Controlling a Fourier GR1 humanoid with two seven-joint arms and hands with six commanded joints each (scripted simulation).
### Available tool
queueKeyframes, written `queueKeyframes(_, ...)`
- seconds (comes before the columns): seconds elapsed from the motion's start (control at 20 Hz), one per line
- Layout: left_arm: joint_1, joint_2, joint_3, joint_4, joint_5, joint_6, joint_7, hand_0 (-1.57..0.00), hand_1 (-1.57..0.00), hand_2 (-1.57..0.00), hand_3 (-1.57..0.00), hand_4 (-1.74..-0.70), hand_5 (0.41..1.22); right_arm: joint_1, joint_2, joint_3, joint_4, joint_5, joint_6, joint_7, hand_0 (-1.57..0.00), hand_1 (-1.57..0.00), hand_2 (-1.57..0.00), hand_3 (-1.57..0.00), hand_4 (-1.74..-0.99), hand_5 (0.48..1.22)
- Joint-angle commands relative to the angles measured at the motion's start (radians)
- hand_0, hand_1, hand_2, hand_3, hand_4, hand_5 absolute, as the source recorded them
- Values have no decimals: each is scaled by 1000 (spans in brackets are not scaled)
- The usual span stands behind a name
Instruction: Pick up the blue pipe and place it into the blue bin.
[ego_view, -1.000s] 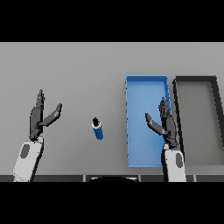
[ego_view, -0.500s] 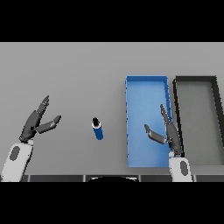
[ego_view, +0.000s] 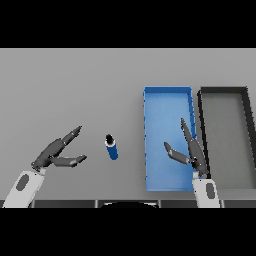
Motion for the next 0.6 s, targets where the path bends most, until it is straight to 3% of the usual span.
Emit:
queueKeyframes(0.0,-1,-9,-18,-19,-9,1,5,1,1,1,1,-1196,523,-10,-3,-3,1,-8,6,4,1,1,1,1,-1266,633)
queueKeyframes(0.2,-34,-68,-92,-11,-51,-19,53,1,1,1,1,-1207,494,-5,2,-4,-11,-12,4,8,1,1,1,1,-1290,646)
queueKeyframes(0.55,-72,-220,-171,69,-181,57,-4,1,1,1,1,-1225,499,2,2,-5,-18,-19,9,28,1,1,1,1,-1306,651)
